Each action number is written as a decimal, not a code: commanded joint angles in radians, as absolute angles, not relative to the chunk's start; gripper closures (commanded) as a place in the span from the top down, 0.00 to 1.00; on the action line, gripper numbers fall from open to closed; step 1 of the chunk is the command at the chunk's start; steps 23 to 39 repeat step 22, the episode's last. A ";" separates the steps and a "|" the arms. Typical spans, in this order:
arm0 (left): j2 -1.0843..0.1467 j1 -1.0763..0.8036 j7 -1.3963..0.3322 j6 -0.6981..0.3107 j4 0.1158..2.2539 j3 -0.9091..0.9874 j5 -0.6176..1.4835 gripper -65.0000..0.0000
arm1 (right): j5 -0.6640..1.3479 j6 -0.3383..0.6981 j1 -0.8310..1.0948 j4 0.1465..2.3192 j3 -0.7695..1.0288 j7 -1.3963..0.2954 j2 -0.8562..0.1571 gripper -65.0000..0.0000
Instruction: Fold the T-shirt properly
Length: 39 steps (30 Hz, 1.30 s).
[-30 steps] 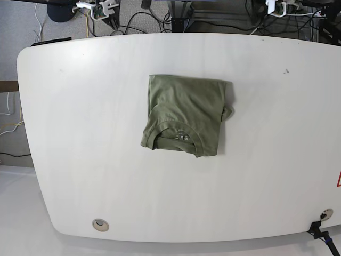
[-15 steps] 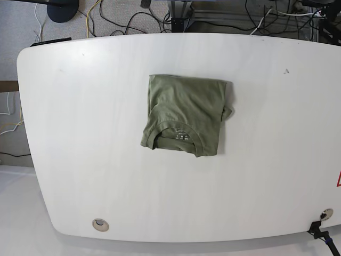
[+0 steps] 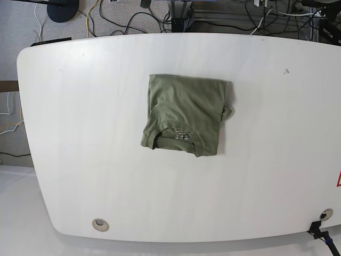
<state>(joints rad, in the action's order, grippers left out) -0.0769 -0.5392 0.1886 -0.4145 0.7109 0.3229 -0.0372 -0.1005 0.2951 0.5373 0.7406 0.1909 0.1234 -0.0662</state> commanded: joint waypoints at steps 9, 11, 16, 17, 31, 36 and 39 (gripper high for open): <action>-0.105 -0.278 0.194 -0.369 0.217 0.326 -0.211 0.00 | -0.102 0.306 0.338 0.475 0.193 0.131 -0.070 0.00; -0.105 -0.251 0.194 -0.309 0.182 0.325 -0.213 0.00 | -0.102 0.306 0.331 0.475 0.193 0.131 -0.067 0.00; -0.105 -0.208 0.150 -0.298 0.174 0.325 -0.214 0.00 | -0.102 0.305 0.295 0.470 0.193 0.131 -0.065 0.00; -0.105 -0.196 0.125 -0.297 0.174 0.325 -0.213 0.00 | -0.102 0.305 0.283 0.470 0.193 0.130 -0.065 0.00; -0.101 -0.162 0.099 -0.297 0.174 0.325 -0.213 0.00 | -0.102 0.305 0.272 0.470 0.193 0.130 -0.065 0.00; -0.101 -0.162 0.099 -0.297 0.174 0.325 -0.213 0.00 | -0.102 0.305 0.272 0.470 0.193 0.130 -0.065 0.00; -0.101 -0.162 0.099 -0.297 0.174 0.325 -0.213 0.00 | -0.102 0.305 0.272 0.470 0.193 0.130 -0.065 0.00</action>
